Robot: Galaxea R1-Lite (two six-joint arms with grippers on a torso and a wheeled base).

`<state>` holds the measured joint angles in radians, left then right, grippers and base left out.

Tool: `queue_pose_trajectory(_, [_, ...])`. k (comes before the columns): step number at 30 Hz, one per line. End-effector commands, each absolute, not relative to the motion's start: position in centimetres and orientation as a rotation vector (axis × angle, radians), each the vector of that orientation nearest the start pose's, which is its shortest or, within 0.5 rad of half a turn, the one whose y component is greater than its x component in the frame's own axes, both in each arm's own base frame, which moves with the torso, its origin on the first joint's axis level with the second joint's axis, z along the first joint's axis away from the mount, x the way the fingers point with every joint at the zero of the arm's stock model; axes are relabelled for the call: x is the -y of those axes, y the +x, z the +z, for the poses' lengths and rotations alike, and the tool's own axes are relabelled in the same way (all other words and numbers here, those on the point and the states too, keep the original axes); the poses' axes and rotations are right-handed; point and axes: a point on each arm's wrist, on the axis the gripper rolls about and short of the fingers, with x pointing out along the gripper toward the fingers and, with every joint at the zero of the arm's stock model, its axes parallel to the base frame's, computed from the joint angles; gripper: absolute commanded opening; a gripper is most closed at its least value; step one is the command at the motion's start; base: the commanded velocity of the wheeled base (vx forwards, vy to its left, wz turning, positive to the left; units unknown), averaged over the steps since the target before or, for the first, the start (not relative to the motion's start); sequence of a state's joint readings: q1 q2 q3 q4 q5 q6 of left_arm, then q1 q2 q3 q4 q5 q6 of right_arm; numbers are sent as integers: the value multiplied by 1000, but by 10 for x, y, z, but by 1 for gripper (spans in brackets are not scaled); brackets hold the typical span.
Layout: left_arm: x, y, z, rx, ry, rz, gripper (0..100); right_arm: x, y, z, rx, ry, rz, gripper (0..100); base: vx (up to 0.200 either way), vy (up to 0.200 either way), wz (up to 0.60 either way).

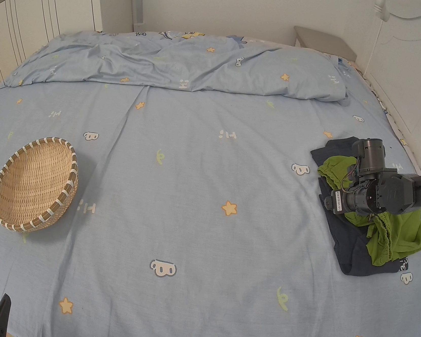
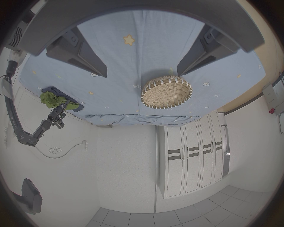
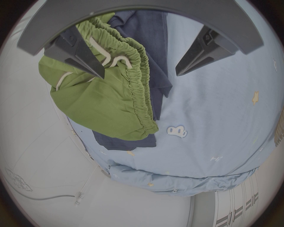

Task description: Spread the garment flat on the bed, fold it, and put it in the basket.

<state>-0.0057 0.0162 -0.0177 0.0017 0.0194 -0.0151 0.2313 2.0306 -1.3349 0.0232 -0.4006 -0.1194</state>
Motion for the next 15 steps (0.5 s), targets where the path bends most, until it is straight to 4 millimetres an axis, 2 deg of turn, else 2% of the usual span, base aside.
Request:
queue_pose_trajectory(1, [-1, -23, 76, 0, -15, 14, 100, -82, 385, 144, -704, -341, -120, 100, 0, 0, 0])
queue_pose_trajectory(2, [-1, -23, 76, 0, -15, 14, 100, -82, 390, 137, -718, -346, -121, 100, 0, 0, 0])
queue_pose_trajectory(9, [-1, -23, 76, 0, -15, 14, 100, -82, 394, 138, -709, -344, -128, 100, 0, 0, 0])
queue_pose_trajectory(15, [-1, -23, 76, 0, -15, 14, 100, -79, 402, 131, -719, -350, -151, 100, 0, 0, 0])
